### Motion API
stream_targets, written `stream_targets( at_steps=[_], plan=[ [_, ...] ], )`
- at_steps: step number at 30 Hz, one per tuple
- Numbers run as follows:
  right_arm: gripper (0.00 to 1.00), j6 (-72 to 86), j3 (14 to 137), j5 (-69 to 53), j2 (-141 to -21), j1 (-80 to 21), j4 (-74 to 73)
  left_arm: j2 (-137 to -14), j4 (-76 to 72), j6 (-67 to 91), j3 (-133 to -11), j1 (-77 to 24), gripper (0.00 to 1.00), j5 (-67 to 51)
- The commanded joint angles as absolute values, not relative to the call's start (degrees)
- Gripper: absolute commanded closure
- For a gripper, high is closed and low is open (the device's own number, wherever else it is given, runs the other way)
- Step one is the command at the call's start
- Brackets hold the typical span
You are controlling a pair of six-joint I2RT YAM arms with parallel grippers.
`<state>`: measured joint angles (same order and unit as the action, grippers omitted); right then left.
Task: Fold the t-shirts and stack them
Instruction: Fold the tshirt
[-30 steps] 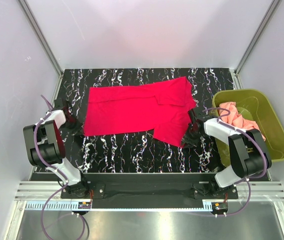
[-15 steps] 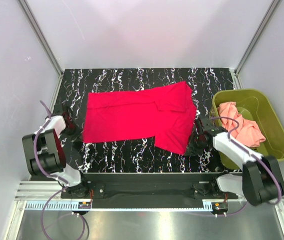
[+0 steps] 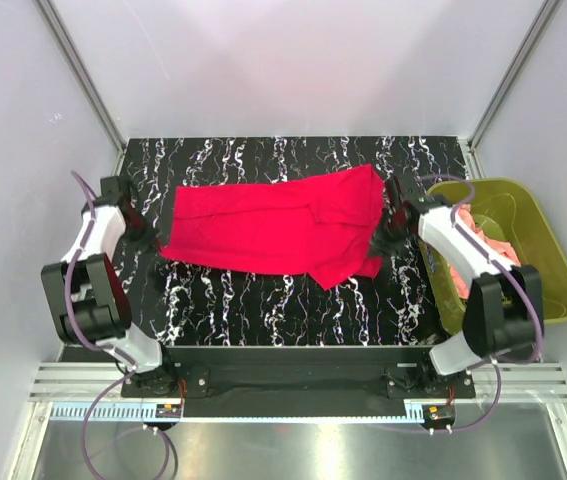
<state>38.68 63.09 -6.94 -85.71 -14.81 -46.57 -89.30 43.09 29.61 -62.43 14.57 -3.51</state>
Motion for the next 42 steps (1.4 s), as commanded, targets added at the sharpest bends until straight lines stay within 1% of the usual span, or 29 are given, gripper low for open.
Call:
stream_targets(
  at_steps=[1, 5, 17, 24, 30, 42],
  plan=[
    [1.0, 34.7, 71.7, -4.9, -90.3, -12.2, -49.2, -94.8, 46.5, 27.9, -72.1, 13.1, 1.0, -0.2],
    [1.0, 33.4, 81.4, -6.3, -97.0, -10.1, -50.1, -100.8, 49.4, 26.9, -79.4, 11.5, 1.0, -0.2],
    [1.0, 31.6, 99.7, -10.5, -111.9, -7.9, -51.1, -113.5, 51.5, 28.0, -93.8, 10.7, 1.0, -1.9],
    [1.0, 31.1, 109.2, -11.2, -118.0, -6.9, -53.3, -117.3, 51.8, 29.0, -97.5, 9.8, 1.0, -2.5],
    [1.0, 29.6, 115.7, -13.8, -123.7, -6.7, -54.6, -118.5, 51.2, 30.1, -97.5, 9.5, 1.0, -2.9],
    [1.0, 29.6, 121.0, -15.3, -128.0, -5.3, -54.1, -120.6, 51.1, 31.2, -100.6, 9.5, 1.0, -2.5]
  ],
)
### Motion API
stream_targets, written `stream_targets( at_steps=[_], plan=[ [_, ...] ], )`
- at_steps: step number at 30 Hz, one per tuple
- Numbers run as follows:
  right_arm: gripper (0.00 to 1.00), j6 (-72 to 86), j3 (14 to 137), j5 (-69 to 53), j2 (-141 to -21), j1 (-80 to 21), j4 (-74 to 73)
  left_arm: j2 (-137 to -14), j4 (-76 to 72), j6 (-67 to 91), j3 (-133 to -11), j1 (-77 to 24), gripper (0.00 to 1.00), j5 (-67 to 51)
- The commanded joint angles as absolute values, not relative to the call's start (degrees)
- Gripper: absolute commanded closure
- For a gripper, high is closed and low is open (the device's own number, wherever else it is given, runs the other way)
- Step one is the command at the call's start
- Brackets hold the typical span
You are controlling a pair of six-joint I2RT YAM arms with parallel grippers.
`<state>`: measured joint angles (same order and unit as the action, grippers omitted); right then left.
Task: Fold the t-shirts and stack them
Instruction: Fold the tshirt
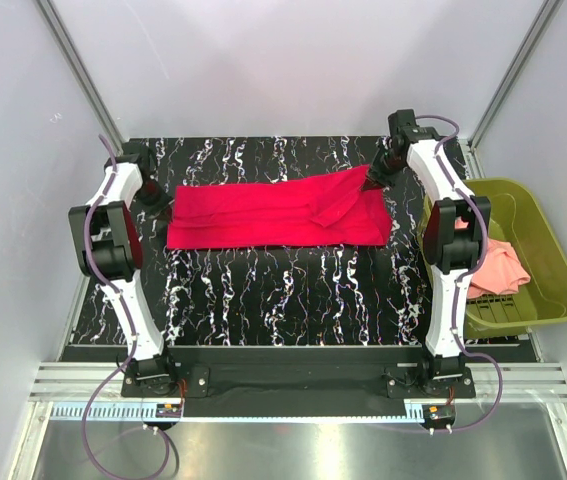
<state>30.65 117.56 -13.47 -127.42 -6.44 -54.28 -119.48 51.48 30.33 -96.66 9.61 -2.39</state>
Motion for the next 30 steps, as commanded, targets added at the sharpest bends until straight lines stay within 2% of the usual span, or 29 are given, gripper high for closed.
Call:
stream_targets(
  at_steps=[1, 14, 24, 30],
  plan=[
    [1.0, 29.6, 121.5, -15.7, -128.4, -5.2, -54.1, -120.8, 51.2, 31.3, -101.2, 9.5, 1.0, -2.5],
    [1.0, 30.2, 124.5, -17.2, -130.2, -4.7, -53.9, -119.6, 50.4, 31.7, -101.5, 9.5, 1.0, -0.6],
    [1.0, 31.2, 118.5, -15.4, -125.3, -2.6, -51.4, -120.3, 51.2, 31.3, -101.2, 9.6, 1.0, -0.2],
    [1.0, 31.3, 119.7, -15.9, -126.9, -2.1, -51.7, -121.1, 50.9, 31.6, -102.2, 9.6, 1.0, -0.2]
  ],
)
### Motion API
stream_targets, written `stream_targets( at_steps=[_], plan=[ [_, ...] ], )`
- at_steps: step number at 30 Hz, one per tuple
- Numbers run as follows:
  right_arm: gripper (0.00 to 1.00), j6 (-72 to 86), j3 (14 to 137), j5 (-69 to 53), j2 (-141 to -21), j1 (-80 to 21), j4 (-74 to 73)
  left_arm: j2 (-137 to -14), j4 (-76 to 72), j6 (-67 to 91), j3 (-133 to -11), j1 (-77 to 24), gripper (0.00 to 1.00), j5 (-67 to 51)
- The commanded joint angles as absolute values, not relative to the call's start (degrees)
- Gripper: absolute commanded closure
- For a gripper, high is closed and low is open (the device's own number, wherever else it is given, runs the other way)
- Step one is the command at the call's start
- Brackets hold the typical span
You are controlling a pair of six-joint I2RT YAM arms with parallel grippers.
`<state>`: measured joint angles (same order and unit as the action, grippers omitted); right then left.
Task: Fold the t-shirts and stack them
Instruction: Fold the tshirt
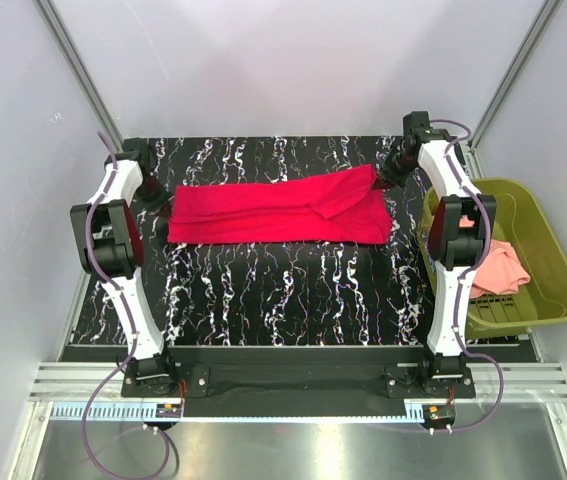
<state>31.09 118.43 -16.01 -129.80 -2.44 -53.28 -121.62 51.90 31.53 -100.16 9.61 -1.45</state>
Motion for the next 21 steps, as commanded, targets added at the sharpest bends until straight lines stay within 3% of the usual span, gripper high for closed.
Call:
stream_targets(
  at_steps=[1, 21],
  plan=[
    [1.0, 31.3, 120.1, -15.8, -127.0, -1.9, -51.7, -121.2, 50.9, 31.5, -102.4, 9.6, 1.0, -0.2],
    [1.0, 31.6, 126.4, -19.1, -135.0, -1.6, -50.8, -125.9, 52.1, 31.8, -106.6, 9.6, 1.0, -1.0]
  ],
)
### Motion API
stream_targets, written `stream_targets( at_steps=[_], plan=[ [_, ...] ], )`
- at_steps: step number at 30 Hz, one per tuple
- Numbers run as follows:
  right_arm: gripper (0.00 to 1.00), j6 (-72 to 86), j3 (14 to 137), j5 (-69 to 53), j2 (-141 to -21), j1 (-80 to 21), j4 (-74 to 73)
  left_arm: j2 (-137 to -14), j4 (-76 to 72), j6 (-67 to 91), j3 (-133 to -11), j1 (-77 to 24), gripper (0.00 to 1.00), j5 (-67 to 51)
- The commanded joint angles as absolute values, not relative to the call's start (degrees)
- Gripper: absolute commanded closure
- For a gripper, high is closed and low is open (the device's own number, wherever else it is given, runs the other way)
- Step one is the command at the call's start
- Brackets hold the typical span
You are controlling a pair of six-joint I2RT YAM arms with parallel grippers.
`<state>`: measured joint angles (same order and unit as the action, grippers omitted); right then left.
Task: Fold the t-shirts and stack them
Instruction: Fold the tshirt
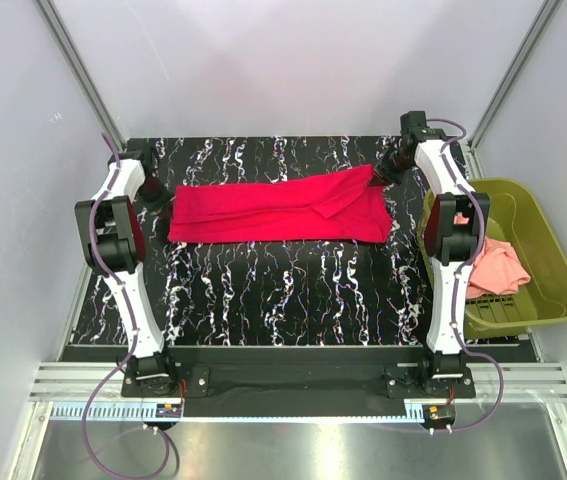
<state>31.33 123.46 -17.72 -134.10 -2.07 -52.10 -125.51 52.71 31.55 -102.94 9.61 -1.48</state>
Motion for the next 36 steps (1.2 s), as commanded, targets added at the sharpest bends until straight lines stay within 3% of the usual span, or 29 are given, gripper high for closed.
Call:
stream_targets(
  at_steps=[1, 4, 8, 12, 13, 14, 15, 17, 24, 30, 36],
  plan=[
    [1.0, 31.6, 126.8, -19.0, -135.6, -1.5, -50.7, -126.0, 52.2, 31.8, -106.9, 9.6, 0.99, -1.1],
    [0.99, 31.6, 128.1, -19.1, -137.1, -1.3, -50.7, -126.6, 52.4, 31.8, -108.4, 9.6, 0.9, -1.2],
    [0.92, 31.8, 131.7, -19.7, -140.0, -1.0, -50.5, -125.9, 53.0, 31.6, -110.0, 9.6, 0.64, -0.9],
    [0.72, 32.5, 140.9, -21.0, -144.6, -0.5, -53.7, -121.0, 52.4, 31.1, -109.5, 9.6, 0.49, -0.4],
    [0.59, 32.4, 143.6, -20.7, -145.1, -0.4, -55.3, -119.0, 52.2, 30.9, -108.6, 9.5, 0.45, -0.4],
    [0.59, 32.4, 143.6, -20.5, -145.1, -0.4, -56.0, -117.7, 52.2, 30.9, -107.7, 9.5, 0.44, -0.8],
    [0.49, 32.3, 144.5, -20.3, -144.5, -0.4, -56.5, -116.7, 51.4, 30.7, -106.5, 9.4, 0.43, -1.4],
    [0.41, 31.7, 143.7, -20.0, -143.1, -0.4, -56.8, -113.7, 51.2, 30.5, -103.1, 9.1, 0.39, -1.6],
    [0.31, 25.9, 131.7, -20.3, -133.6, -4.8, -59.0, -104.6, 46.2, 28.4, -90.1, 8.9, 0.4, -2.1],
    [0.34, 30.3, 110.6, -23.6, -124.2, -10.5, -47.9, -101.3, 39.7, 30.0, -79.0, 5.5, 0.54, -10.4],
    [0.42, 34.5, 104.9, -27.1, -125.1, -13.3, -41.5, -102.0, 36.7, 31.7, -72.8, 4.1, 0.63, -13.8]
  ],
)
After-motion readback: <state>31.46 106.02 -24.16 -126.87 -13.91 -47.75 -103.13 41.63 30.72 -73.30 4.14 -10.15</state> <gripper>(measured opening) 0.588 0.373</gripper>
